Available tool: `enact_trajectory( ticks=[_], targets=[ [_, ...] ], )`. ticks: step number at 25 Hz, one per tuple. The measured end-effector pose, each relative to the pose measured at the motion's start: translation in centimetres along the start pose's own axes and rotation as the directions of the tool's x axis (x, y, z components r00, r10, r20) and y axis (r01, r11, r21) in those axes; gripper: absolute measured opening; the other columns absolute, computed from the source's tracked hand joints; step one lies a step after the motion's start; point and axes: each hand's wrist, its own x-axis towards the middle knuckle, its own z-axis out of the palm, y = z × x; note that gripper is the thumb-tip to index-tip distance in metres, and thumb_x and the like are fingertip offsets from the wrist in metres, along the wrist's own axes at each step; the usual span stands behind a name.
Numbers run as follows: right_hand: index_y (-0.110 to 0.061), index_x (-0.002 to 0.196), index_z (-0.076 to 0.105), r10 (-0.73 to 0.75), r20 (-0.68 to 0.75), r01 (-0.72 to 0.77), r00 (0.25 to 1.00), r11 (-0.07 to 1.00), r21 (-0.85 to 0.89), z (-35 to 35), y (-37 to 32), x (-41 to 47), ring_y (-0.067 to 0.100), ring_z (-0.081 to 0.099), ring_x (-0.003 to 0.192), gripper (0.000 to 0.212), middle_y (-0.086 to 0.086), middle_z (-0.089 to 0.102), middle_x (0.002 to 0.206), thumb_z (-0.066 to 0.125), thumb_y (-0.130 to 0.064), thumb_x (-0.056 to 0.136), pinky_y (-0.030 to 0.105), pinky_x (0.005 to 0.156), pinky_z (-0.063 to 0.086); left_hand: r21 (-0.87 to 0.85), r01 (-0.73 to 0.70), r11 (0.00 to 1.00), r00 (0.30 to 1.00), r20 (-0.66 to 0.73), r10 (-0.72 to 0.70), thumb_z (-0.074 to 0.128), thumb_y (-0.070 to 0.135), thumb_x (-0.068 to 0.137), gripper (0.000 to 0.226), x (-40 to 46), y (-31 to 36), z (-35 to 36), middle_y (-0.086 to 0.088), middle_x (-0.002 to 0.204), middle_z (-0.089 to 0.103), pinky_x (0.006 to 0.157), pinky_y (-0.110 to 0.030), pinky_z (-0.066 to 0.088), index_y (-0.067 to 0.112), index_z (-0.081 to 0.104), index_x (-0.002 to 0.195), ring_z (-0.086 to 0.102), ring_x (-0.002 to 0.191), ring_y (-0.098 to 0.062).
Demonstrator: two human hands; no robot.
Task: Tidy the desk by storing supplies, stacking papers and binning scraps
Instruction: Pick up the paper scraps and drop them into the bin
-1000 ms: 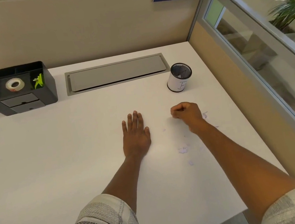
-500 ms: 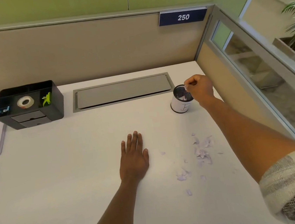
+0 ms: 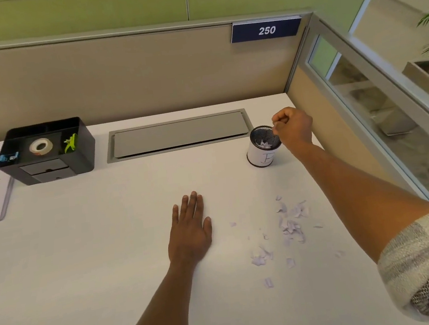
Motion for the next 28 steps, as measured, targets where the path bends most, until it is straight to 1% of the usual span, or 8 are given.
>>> enact_trajectory(
  ticks=[3, 7, 11, 14, 16, 22, 25, 28],
  targets=[
    [-0.006, 0.084, 0.072, -0.014, -0.019, 0.015, 1.0, 0.999, 0.043, -0.1, -0.2, -1.1, 0.024, 0.07, 0.074, 0.022, 0.008, 0.071, 0.076, 0.054, 0.004, 0.077, 0.033, 0.076, 0.059, -0.003, 0.004, 1.0, 1.0, -0.004, -0.004, 0.028, 0.037, 0.104, 0.063, 0.1, 0.0, 0.0, 0.002, 0.168, 0.003, 0.126, -0.041, 0.001, 0.017, 0.009, 0.16, 0.0, 0.155, -0.017],
    [-0.013, 0.081, 0.072, -0.092, 0.025, 0.09, 0.995, 0.994, 0.068, 1.1, -0.3, -4.9, 0.005, 0.064, 0.069, 0.017, -0.003, 0.071, 0.076, 0.059, -0.003, 0.078, 0.006, 0.065, 0.048, -0.018, 0.001, 1.0, 1.0, -0.026, -0.001, 0.024, 0.039, 0.1, 0.065, 0.1, 0.0, 0.0, 0.001, 0.168, 0.009, 0.127, -0.042, 0.004, 0.016, 0.015, 0.16, 0.006, 0.155, -0.019],
    [-0.009, 0.085, 0.073, -0.19, 0.323, 0.186, 0.927, 0.982, 0.045, 2.9, 1.6, -10.8, 0.006, 0.06, 0.066, 0.021, -0.005, 0.069, 0.074, 0.059, 0.006, 0.08, 0.02, 0.069, 0.051, -0.04, -0.012, 0.999, 0.998, -0.057, 0.009, 0.026, 0.037, 0.1, 0.064, 0.0, 0.0, 0.1, -0.003, 0.167, 0.015, 0.126, -0.044, 0.006, 0.014, 0.02, 0.159, 0.011, 0.155, -0.022],
    [-0.008, 0.106, 0.074, -0.204, 0.563, 0.311, 0.801, 0.945, -0.1, 3.8, 4.1, -15.0, 0.02, 0.065, 0.1, 0.031, 0.006, 0.073, 0.107, 0.055, 0.007, 0.086, 0.022, 0.093, 0.045, -0.025, -0.015, 1.0, 0.998, -0.057, 0.013, 0.022, 0.039, 0.099, 0.066, -0.1, 0.0, 0.1, -0.003, 0.167, 0.014, 0.126, -0.044, 0.006, 0.014, 0.018, 0.159, 0.011, 0.155, -0.022],
    [-0.013, 0.123, 0.067, -0.183, 0.679, 0.404, 0.71, 0.897, -0.181, 4.3, 5.7, -17.5, 0.022, 0.055, 0.12, 0.042, 0.005, 0.064, 0.127, 0.049, 0.006, 0.091, 0.026, 0.104, 0.039, -0.025, -0.015, 1.0, 0.998, -0.062, 0.013, 0.019, 0.04, 0.098, 0.067, -0.1, 0.1, 0.2, -0.003, 0.167, 0.014, 0.126, -0.044, 0.007, 0.013, 0.019, 0.159, 0.011, 0.155, -0.023],
    [-0.021, 0.142, 0.047, -0.159, 0.763, 0.601, 0.626, 0.722, -0.342, 3.8, 7.2, -21.9, 0.021, 0.041, 0.122, 0.07, 0.0, 0.043, 0.136, 0.045, 0.012, 0.08, 0.028, 0.071, 0.042, -0.004, 0.006, 1.0, 1.0, -0.007, -0.006, 0.025, 0.036, 0.105, 0.062, 0.0, -0.1, 0.7, -0.002, 0.168, 0.005, 0.126, -0.042, 0.001, 0.014, 0.009, 0.16, 0.002, 0.156, -0.021],
    [-0.019, 0.143, 0.045, -0.17, 0.789, 0.627, 0.591, 0.712, -0.316, 2.5, 7.8, -23.2, 0.023, 0.042, 0.123, 0.063, 0.001, 0.043, 0.139, 0.045, 0.007, 0.086, 0.036, 0.082, 0.05, -0.003, 0.02, 1.0, 1.0, 0.014, -0.02, 0.023, 0.039, 0.105, 0.064, -0.8, 0.3, 1.0, -0.004, 0.168, -0.001, 0.126, -0.041, -0.002, 0.013, 0.005, 0.16, -0.004, 0.155, -0.021],
    [-0.022, 0.143, 0.047, -0.095, 0.845, 0.565, 0.526, 0.781, -0.264, 1.0, 8.2, -23.2, 0.019, 0.039, 0.127, 0.053, -0.002, 0.042, 0.143, 0.061, -0.02, 0.091, 0.034, 0.099, 0.043, -0.005, 0.038, 0.999, 0.999, 0.007, -0.038, 0.024, 0.041, 0.105, 0.066, -2.4, 1.0, 1.4, -0.005, 0.168, -0.002, 0.126, -0.041, -0.003, 0.011, 0.003, 0.16, -0.005, 0.155, -0.021]
  ],
)
